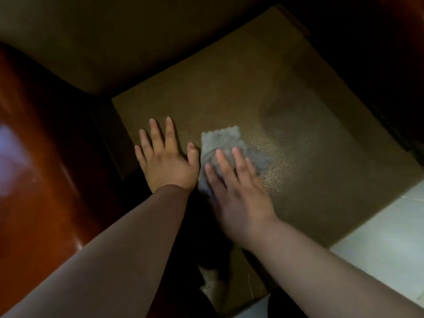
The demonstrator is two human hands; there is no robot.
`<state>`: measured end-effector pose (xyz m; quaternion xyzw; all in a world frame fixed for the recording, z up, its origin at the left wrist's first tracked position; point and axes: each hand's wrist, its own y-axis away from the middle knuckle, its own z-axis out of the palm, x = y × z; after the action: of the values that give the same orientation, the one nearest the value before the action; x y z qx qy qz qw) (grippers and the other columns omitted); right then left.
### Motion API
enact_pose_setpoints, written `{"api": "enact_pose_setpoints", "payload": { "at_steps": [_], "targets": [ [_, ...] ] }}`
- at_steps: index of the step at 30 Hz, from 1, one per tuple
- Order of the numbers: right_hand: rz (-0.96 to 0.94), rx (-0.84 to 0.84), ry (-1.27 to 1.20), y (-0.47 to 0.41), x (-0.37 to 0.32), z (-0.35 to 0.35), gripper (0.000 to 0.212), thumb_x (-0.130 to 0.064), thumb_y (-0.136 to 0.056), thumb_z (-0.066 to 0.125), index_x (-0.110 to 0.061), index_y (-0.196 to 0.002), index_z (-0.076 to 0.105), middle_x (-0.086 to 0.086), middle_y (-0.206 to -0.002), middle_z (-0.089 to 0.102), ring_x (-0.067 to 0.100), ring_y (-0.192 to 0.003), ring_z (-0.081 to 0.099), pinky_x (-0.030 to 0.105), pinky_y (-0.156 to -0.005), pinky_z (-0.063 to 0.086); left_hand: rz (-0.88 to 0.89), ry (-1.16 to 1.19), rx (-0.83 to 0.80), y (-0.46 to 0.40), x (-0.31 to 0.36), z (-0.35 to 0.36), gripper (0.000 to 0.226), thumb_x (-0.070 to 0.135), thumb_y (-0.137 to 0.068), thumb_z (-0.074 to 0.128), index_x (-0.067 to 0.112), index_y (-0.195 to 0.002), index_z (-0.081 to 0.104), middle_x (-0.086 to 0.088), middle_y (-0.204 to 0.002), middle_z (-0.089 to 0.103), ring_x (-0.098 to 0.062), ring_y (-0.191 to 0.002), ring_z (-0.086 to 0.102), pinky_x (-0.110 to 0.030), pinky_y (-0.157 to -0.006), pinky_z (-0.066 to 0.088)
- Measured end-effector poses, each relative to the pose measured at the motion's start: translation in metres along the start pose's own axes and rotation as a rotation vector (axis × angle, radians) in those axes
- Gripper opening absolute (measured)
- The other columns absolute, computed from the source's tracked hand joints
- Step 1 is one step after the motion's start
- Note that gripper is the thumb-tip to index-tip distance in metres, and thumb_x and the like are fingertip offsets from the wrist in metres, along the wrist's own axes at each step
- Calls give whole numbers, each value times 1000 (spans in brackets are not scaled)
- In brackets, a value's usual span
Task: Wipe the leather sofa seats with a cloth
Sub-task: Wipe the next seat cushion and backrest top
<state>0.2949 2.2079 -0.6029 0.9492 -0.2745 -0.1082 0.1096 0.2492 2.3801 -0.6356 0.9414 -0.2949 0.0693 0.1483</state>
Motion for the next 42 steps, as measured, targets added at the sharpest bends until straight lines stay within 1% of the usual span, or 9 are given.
{"api": "enact_pose_setpoints", "payload": {
  "at_steps": [4,10,14,16,19,25,32,38,42],
  "targets": [
    [-146,10,25,-3,49,-8,75,-61,-95,44,-21,-159,38,5,-170,27,36,-158,18,51,-128,17,10,4,22,2,0,2,78,62,-96,27,37,-168,9,-4,-177,-1,-32,-162,-3,-55,-130,0],
    [279,37,23,-45,82,-34,75,-53,-99,32,-6,-158,28,22,-168,19,47,-156,8,58,-127,11,39,-31,13,4,1,1,73,65,-100,20,42,-167,4,4,-177,-6,-34,-162,-10,-63,-128,-4],
    [-169,56,40,-13,11,-3,79,-41,-96,39,-16,-165,10,25,-163,31,54,-154,13,62,-126,8,20,-32,-13,-2,-1,3,78,68,-93,13,44,-166,4,6,-177,-7,-34,-161,-11,-64,-127,-5],
    [-299,41,-17,-16,22,-5,75,-43,-93,47,-24,-163,28,21,-158,40,48,-153,23,58,-127,15,18,-29,-10,-2,-1,5,77,68,-93,14,44,-166,3,6,-177,-6,-34,-161,-10,-63,-127,-4],
    [-144,110,48,-53,75,-18,74,-51,-91,39,-13,-154,46,29,-151,46,51,-146,36,62,-120,29,32,1,51,1,-1,6,74,65,-98,22,41,-167,8,4,-177,0,-35,-162,-5,-63,-128,-2],
    [276,9,28,-97,117,-50,82,-58,-102,23,-9,-165,5,24,-170,-9,43,-158,-3,54,-128,7,34,5,61,3,0,5,73,64,-99,22,41,-167,10,4,-177,2,-33,-162,-4,-61,-129,-1],
    [-123,-28,30,-37,86,-30,83,-61,-100,30,-14,-166,13,14,-173,8,38,-159,2,52,-129,9,39,23,95,3,-1,6,73,63,-98,26,39,-167,16,3,-177,7,-34,-162,0,-61,-128,1],
    [461,-50,-88,-120,182,-67,81,-58,-105,24,-9,-165,-3,22,-172,2,38,-159,-2,49,-128,0,37,28,95,2,0,7,74,63,-97,26,40,-167,17,4,-177,8,-33,-162,0,-61,-129,1],
    [370,59,-9,-82,145,-45,86,-58,-99,22,-1,-163,12,29,-168,14,46,-155,13,55,-127,12,36,38,93,3,1,7,74,63,-97,25,39,-166,17,3,-177,7,-33,-162,0,-61,-129,1]
  ]
}}
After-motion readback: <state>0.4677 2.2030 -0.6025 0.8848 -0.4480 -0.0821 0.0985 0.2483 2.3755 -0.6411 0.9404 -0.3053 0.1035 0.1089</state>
